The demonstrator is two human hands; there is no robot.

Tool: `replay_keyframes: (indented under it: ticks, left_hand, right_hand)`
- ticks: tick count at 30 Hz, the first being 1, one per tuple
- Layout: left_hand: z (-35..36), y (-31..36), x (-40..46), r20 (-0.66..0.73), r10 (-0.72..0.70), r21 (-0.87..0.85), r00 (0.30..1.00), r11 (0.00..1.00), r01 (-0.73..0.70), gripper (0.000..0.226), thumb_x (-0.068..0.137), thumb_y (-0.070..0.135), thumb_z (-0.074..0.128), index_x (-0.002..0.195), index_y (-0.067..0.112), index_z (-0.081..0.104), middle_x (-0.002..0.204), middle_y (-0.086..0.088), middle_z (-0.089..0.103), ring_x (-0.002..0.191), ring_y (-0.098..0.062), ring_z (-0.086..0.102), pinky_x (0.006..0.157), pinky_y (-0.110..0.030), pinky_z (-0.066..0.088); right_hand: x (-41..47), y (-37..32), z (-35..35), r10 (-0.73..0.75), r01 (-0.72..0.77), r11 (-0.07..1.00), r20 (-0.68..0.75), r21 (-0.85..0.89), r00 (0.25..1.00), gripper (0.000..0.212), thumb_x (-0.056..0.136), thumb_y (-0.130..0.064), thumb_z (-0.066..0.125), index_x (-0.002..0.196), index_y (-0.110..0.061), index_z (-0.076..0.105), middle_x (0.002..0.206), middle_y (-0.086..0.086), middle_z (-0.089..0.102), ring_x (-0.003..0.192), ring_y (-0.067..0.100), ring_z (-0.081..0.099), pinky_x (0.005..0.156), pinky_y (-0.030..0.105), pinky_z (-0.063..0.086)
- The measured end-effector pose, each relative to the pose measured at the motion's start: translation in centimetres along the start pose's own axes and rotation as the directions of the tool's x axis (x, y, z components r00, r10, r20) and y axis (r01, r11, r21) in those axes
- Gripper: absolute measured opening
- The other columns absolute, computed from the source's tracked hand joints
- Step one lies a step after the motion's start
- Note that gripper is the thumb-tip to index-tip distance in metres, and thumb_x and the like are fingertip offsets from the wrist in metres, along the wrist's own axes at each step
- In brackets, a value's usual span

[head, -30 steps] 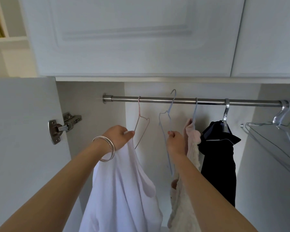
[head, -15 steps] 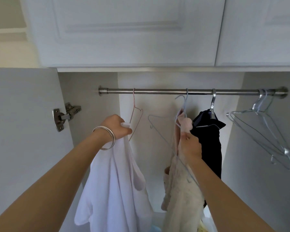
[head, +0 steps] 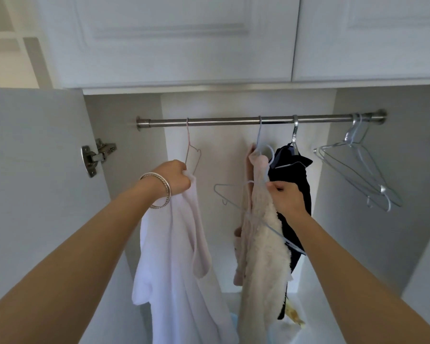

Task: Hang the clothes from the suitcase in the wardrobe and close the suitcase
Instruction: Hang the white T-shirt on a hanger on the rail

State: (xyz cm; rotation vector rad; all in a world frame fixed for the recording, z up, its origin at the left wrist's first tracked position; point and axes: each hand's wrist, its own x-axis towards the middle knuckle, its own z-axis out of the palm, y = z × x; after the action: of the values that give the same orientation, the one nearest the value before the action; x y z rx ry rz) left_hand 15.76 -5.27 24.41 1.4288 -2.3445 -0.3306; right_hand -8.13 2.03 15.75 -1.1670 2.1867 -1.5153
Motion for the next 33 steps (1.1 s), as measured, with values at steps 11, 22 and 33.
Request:
replay_keyframes:
  ticks: [11, 22, 33]
  left_hand:
    - [0.3, 0.5, -1.9, -0.085, -0.114, 0.204, 0.990, 0.970, 0.129, 0.029, 0.092, 0.000, 0.034, 0.119, -0.007, 0.042, 0.126, -0.029, 0.045, 0.111, -0.043, 0.052, 0.088, -0.040, 0.043]
    - [-0.6, 0.8, -1.7, -0.236, -0.125, -0.173, 0.964, 0.981, 0.084, 0.021, 0.083, -0.002, 0.038, 0.074, 0.005, 0.055, 0.055, -0.006, 0.042, 0.070, -0.029, 0.043, 0.047, -0.023, 0.031]
    - [-0.6, -0.4, -2.1, -0.279, -0.192, -0.265, 0.941, 0.957, 0.117, 0.017, 0.083, -0.001, 0.048, 0.087, 0.000, 0.065, 0.078, -0.012, 0.060, 0.084, -0.029, 0.054, 0.071, -0.026, 0.039]
  right_hand:
    - [-3.7, -1.1, -3.2, 0.045, -0.106, 0.874, 0.139, 0.474, 0.989, 0.026, 0.089, 0.003, 0.042, 0.103, -0.003, 0.063, 0.064, 0.004, 0.044, 0.033, 0.000, 0.036, 0.033, 0.009, 0.026]
    - [-4.4, 0.0, -3.8, 0.062, -0.047, 0.772, -0.002, 0.634, 0.998, 0.038, 0.098, -0.017, 0.045, 0.062, -0.011, 0.055, 0.036, -0.008, 0.034, 0.028, 0.001, 0.029, 0.031, 0.009, 0.026]
    - [-3.3, 2.1, -5.2, 0.140, -0.090, 0.740, -0.021, 0.666, 0.990, 0.036, 0.096, -0.013, 0.042, 0.062, -0.011, 0.052, 0.031, -0.011, 0.034, 0.027, 0.004, 0.025, 0.031, 0.011, 0.018]
